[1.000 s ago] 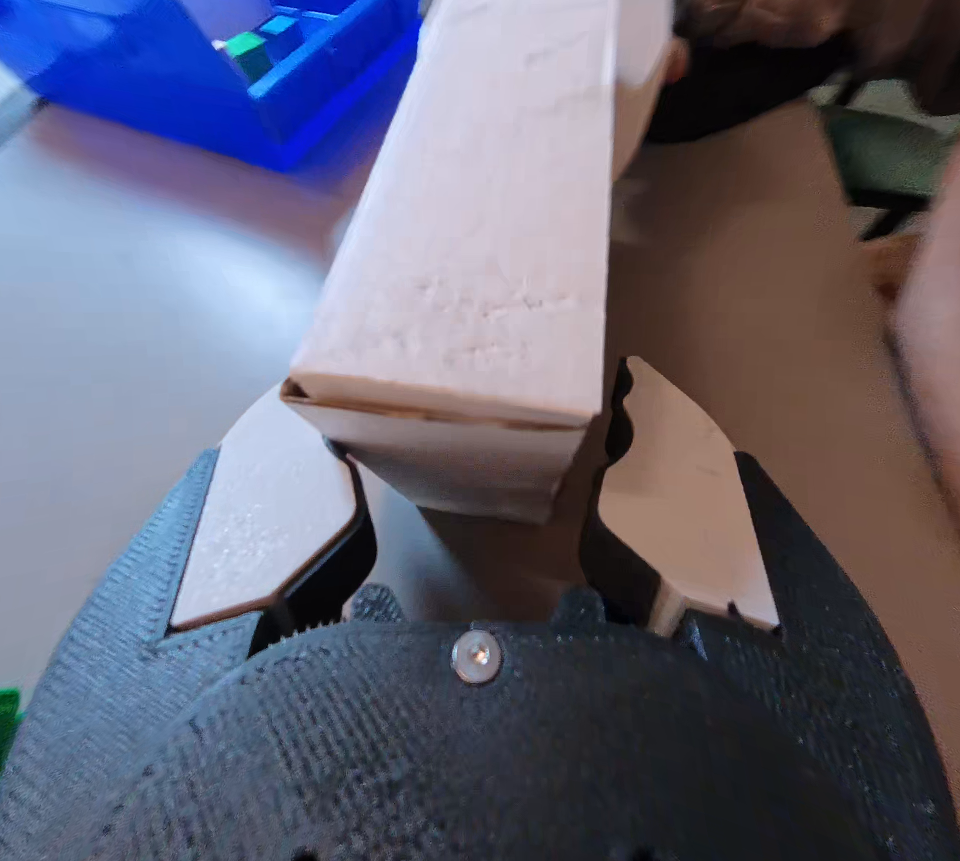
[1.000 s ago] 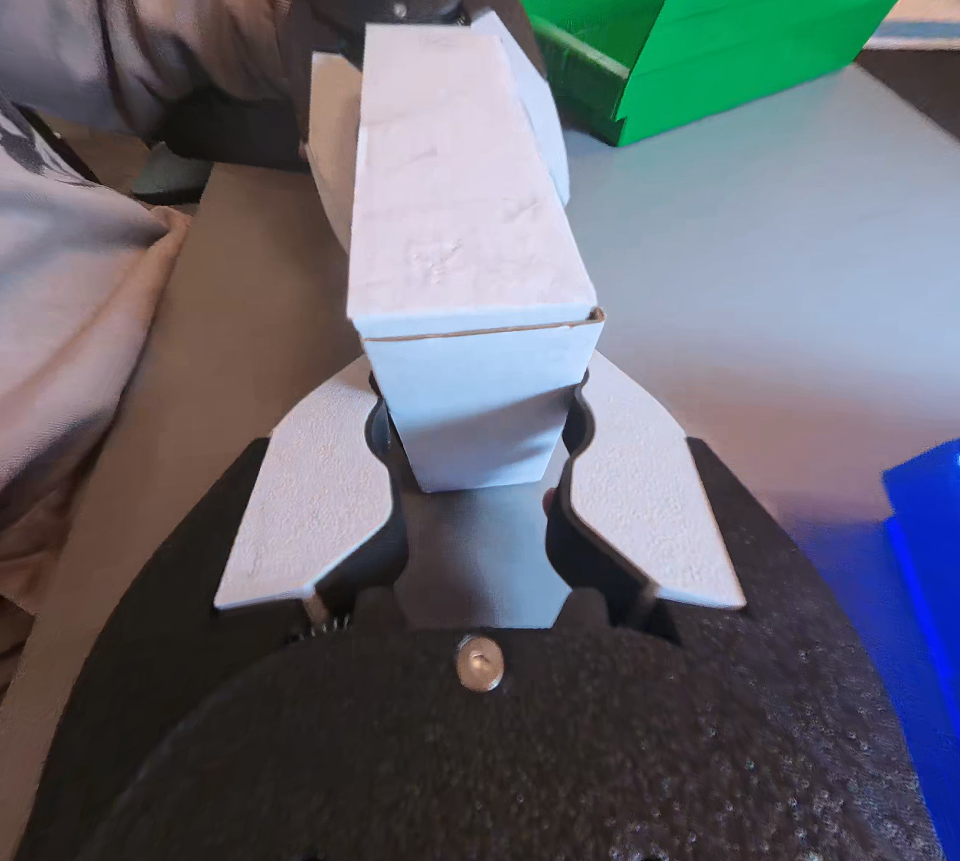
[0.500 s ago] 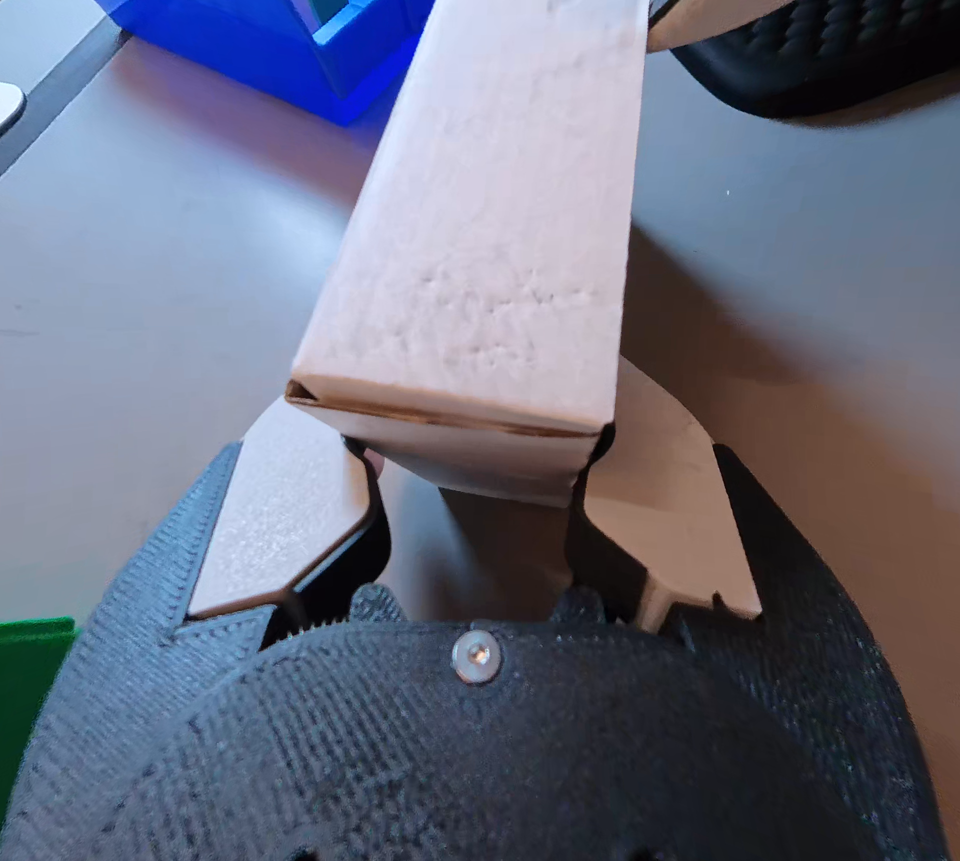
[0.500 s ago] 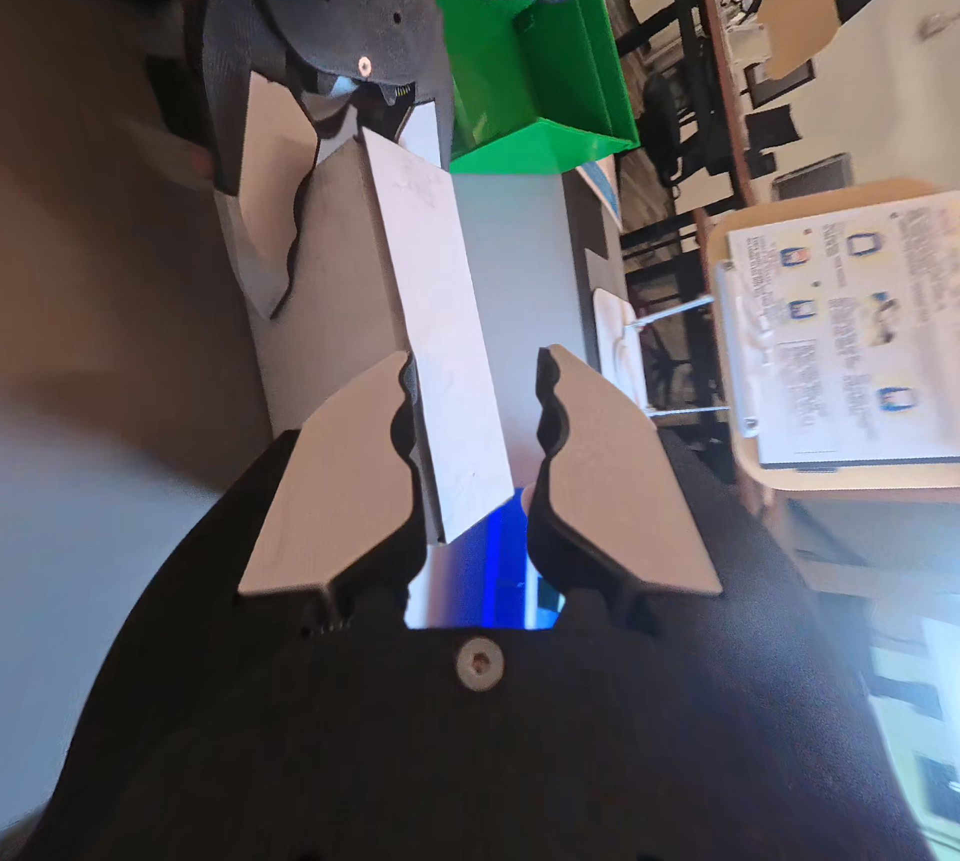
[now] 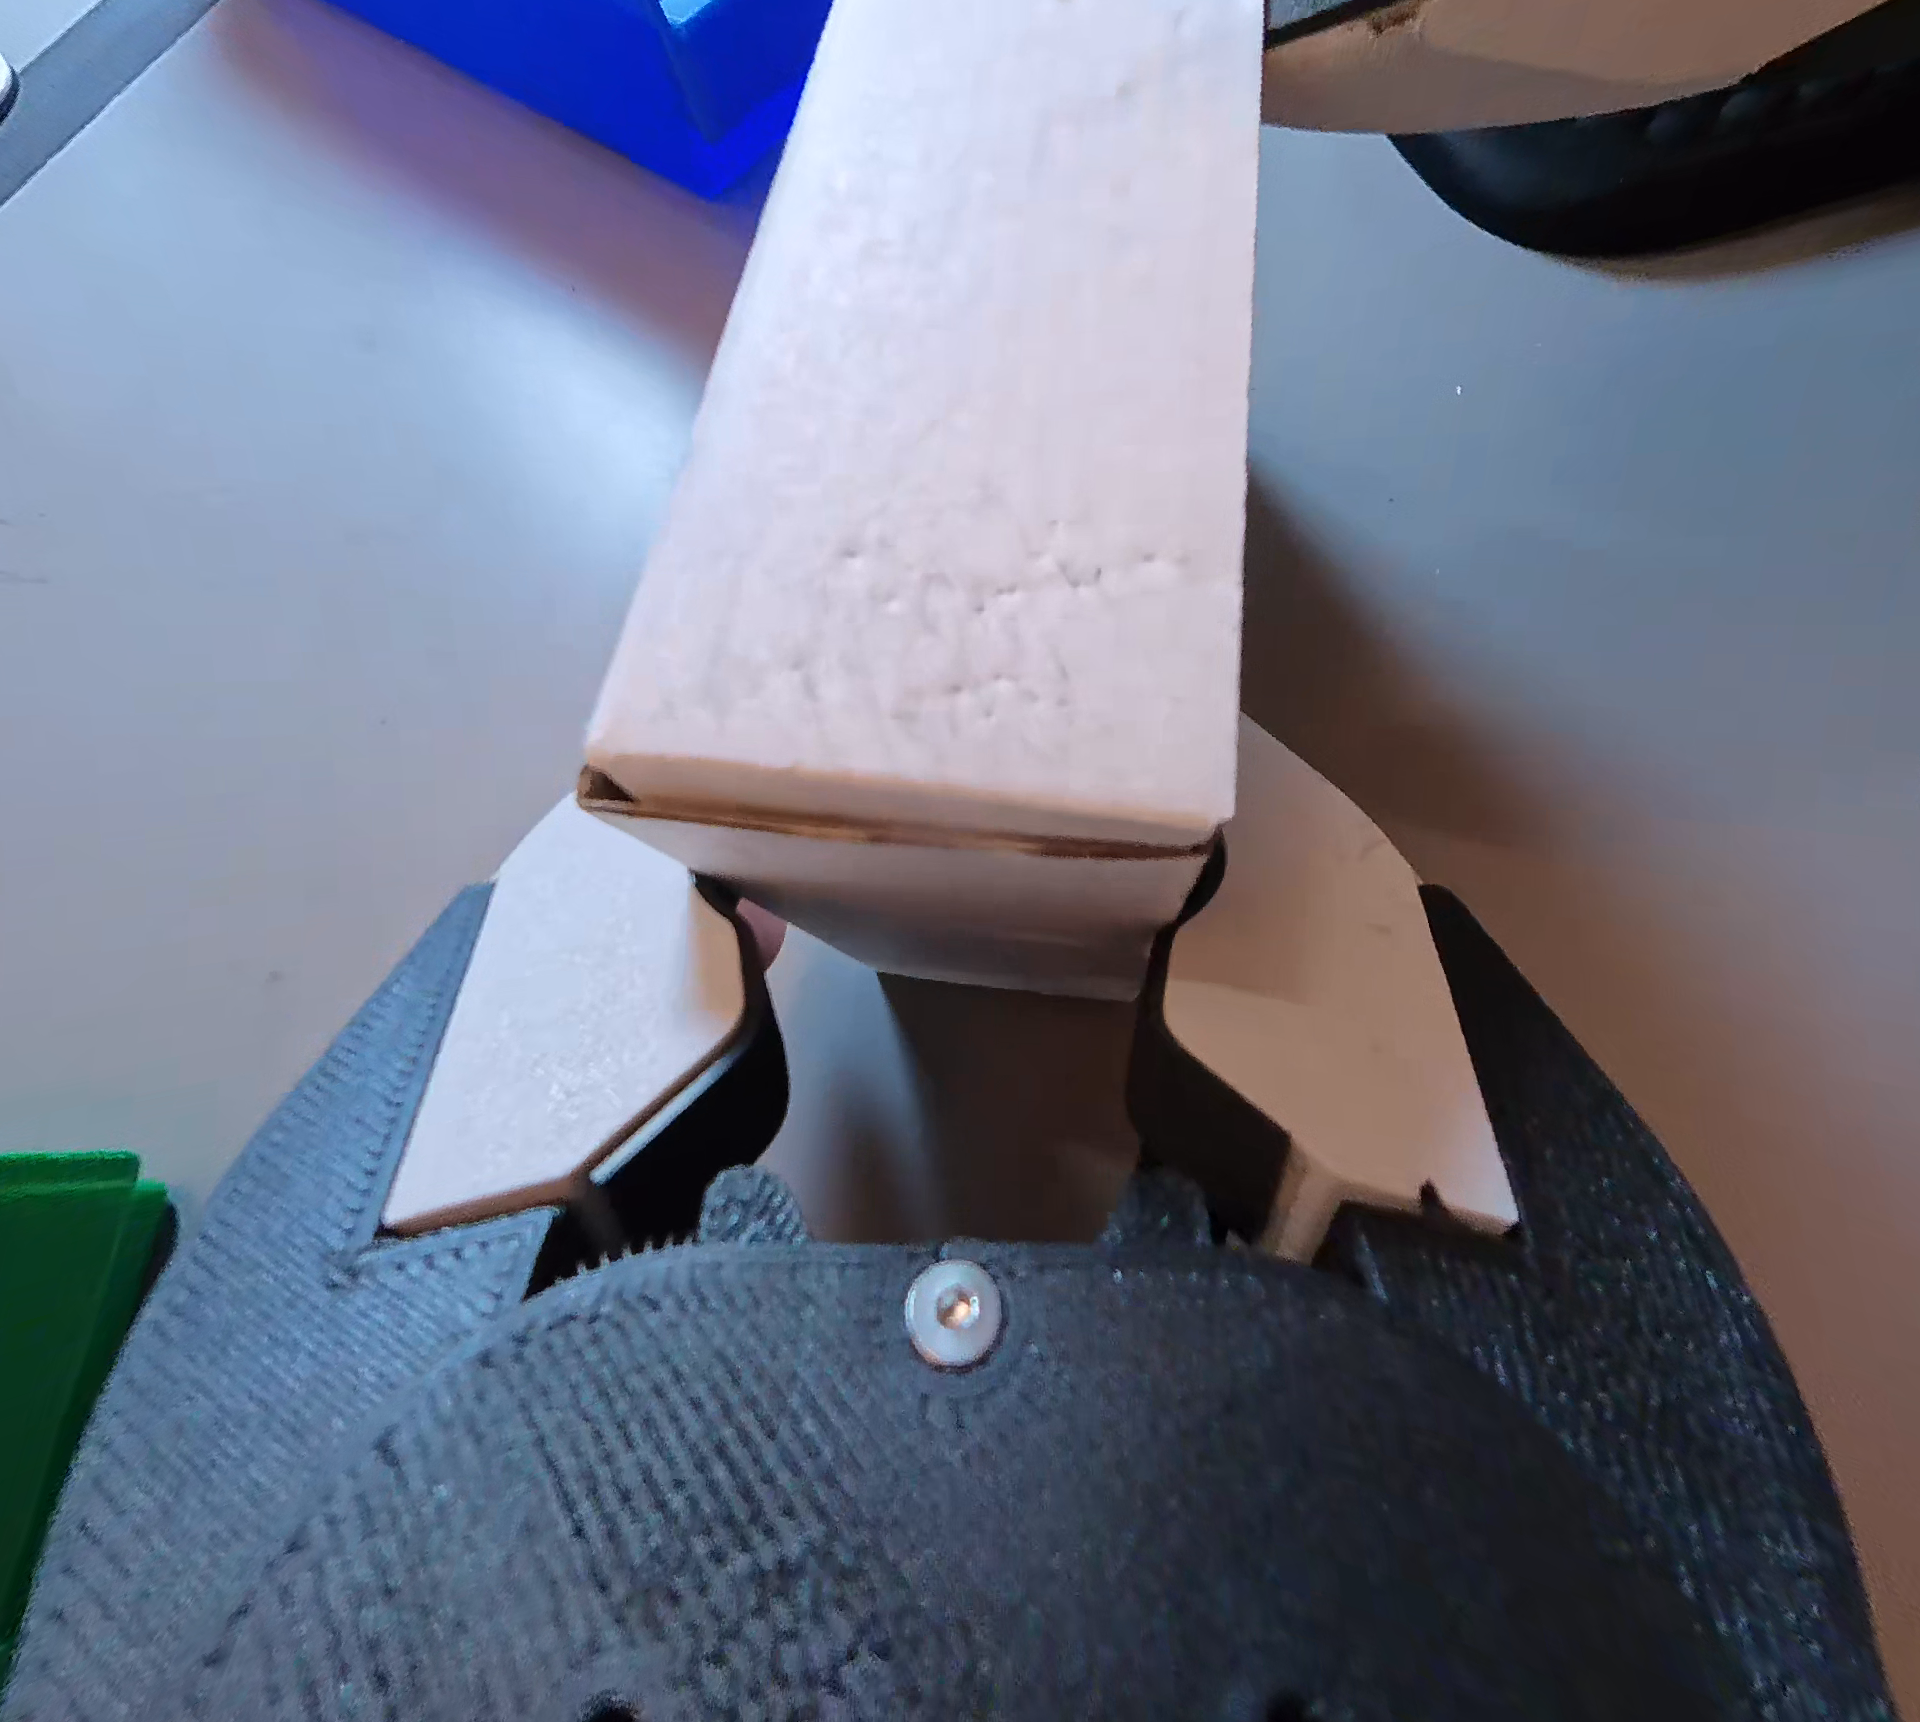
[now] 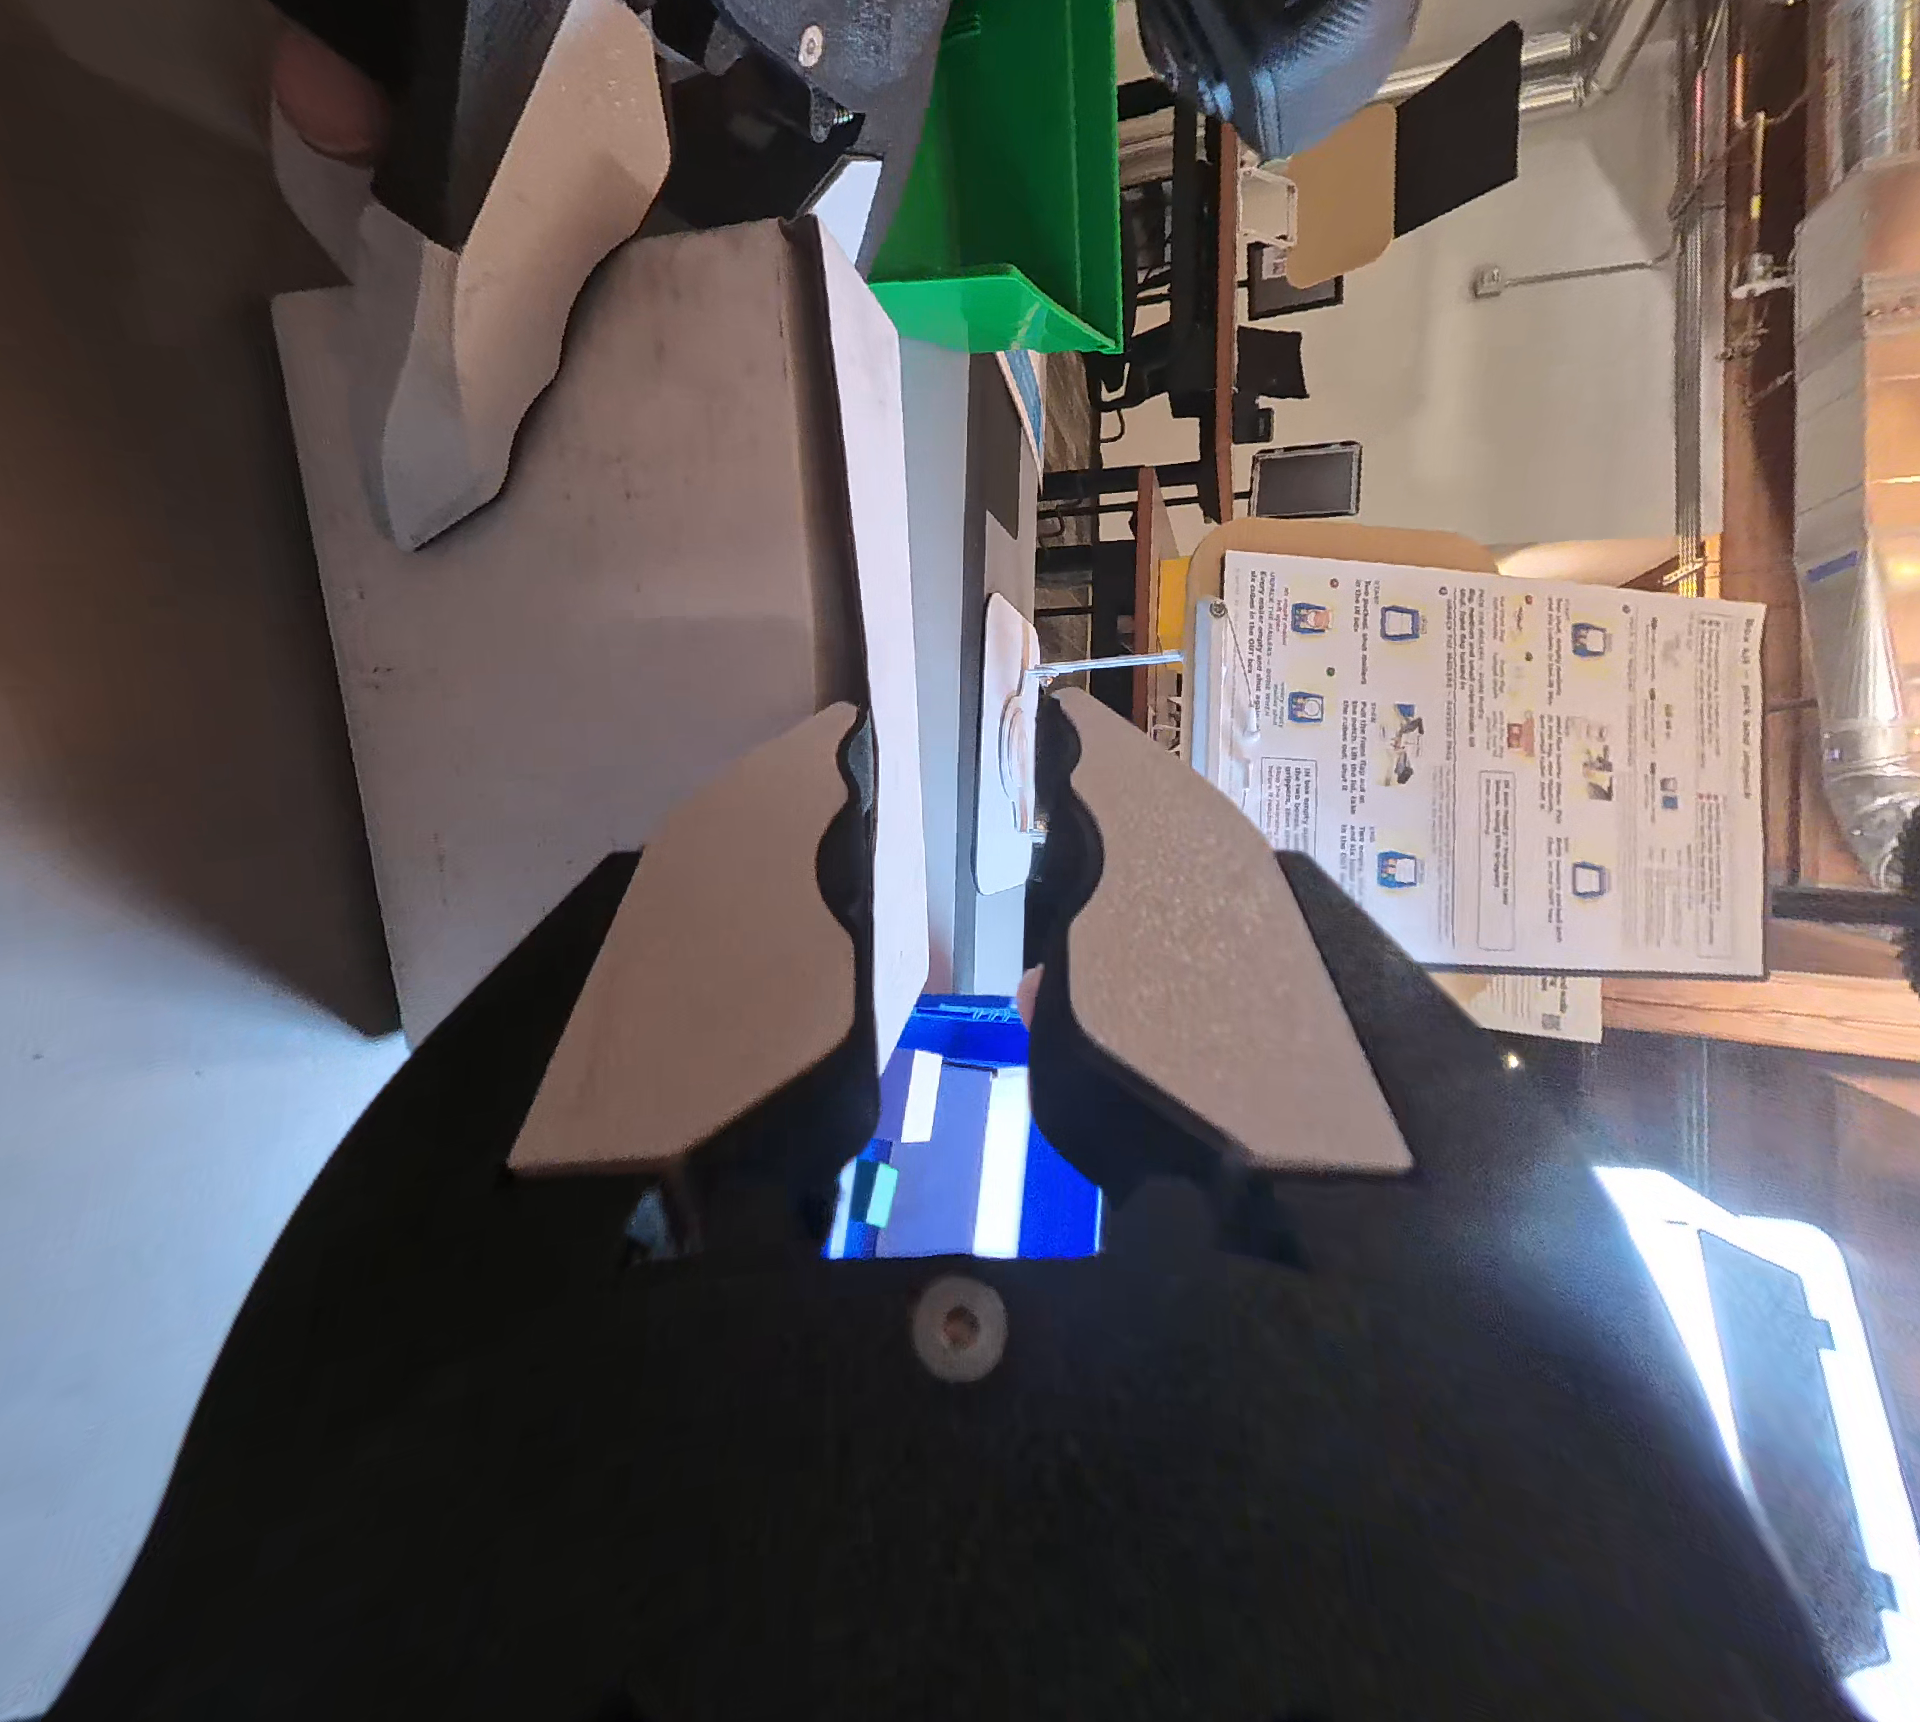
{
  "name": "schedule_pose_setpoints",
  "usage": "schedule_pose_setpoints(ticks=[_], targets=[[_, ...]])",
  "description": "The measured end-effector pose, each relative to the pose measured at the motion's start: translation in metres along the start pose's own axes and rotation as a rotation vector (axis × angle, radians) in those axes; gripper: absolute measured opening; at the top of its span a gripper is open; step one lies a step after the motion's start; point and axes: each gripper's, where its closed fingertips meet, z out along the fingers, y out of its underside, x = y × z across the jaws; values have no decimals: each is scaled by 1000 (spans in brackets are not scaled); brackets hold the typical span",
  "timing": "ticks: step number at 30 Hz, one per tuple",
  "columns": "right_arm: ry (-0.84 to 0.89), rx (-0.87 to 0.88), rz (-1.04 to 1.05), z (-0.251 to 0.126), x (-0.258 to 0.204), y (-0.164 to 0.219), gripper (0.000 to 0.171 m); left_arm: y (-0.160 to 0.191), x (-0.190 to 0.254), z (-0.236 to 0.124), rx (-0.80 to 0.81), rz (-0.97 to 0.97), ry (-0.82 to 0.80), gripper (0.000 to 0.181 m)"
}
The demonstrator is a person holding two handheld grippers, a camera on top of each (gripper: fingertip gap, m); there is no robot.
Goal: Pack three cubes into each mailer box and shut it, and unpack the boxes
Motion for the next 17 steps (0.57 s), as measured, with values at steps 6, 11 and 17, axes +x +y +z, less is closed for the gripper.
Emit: schedule_pose_setpoints(ticks=[6,11,17], targets=[[-24,-4,-71,3,0,-3,30,1,2,0,-8,14,1,82],[-9,-23,-66,8,2,-5,26,1,4,-2,1,8,20,81],[-99,-31,-107,14,-8,-8,2,-5,12,-6,34,111,22,80]])
